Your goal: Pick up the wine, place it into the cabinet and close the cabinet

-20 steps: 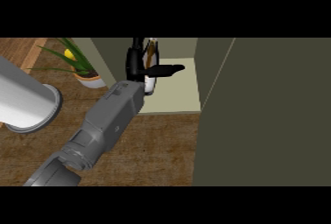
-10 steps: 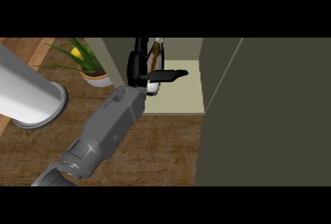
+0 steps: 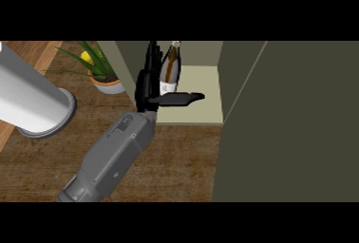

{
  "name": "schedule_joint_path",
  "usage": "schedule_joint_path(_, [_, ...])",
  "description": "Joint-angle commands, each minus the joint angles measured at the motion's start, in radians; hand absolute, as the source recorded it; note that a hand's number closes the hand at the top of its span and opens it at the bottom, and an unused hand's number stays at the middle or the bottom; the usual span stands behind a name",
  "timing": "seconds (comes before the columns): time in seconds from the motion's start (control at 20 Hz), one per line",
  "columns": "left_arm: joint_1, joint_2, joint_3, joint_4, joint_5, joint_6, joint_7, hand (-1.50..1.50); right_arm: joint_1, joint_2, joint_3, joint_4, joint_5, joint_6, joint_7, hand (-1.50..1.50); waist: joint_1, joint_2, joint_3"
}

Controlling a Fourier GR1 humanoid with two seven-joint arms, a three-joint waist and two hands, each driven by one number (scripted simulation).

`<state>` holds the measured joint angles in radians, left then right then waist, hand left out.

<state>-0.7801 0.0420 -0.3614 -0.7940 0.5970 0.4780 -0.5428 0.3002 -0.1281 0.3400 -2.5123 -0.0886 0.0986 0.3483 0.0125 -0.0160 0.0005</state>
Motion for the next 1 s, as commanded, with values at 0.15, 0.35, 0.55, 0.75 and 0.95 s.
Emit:
schedule_joint_path(0.15, [0.205,0.034,-0.087,-0.319,-0.019,0.036,0.095,-1.5,0.018,-0.031,0.013,-0.256,-0.035,-0.035,0.144,-1.5,0.003,0.0,-0.001])
schedule_joint_path(0.35, [0.338,0.068,-0.139,-0.558,-0.044,0.103,0.147,-1.5,0.005,-0.026,0.005,-0.201,-0.034,-0.031,0.111,-1.5,0.004,0.001,0.0])
schedule_joint_path(0.55, [0.517,0.076,-0.237,-0.686,-0.093,0.12,0.111,-1.5,0.01,-0.05,-0.016,-0.225,-0.055,-0.021,0.13,-1.5,-0.005,0.007,-0.001])
schedule_joint_path(0.75, [0.607,0.124,-0.25,-0.828,-0.117,0.145,0.13,-1.5,0.037,-0.062,-0.027,-0.231,-0.058,-0.007,0.105,-1.5,-0.014,0.008,0.0])
schedule_joint_path(0.95, [0.712,0.147,-0.284,-0.848,-0.133,0.105,0.059,-1.5,-0.03,-0.143,0.032,-0.176,-0.064,0.083,0.169,1.5,-0.007,0.011,-0.001])
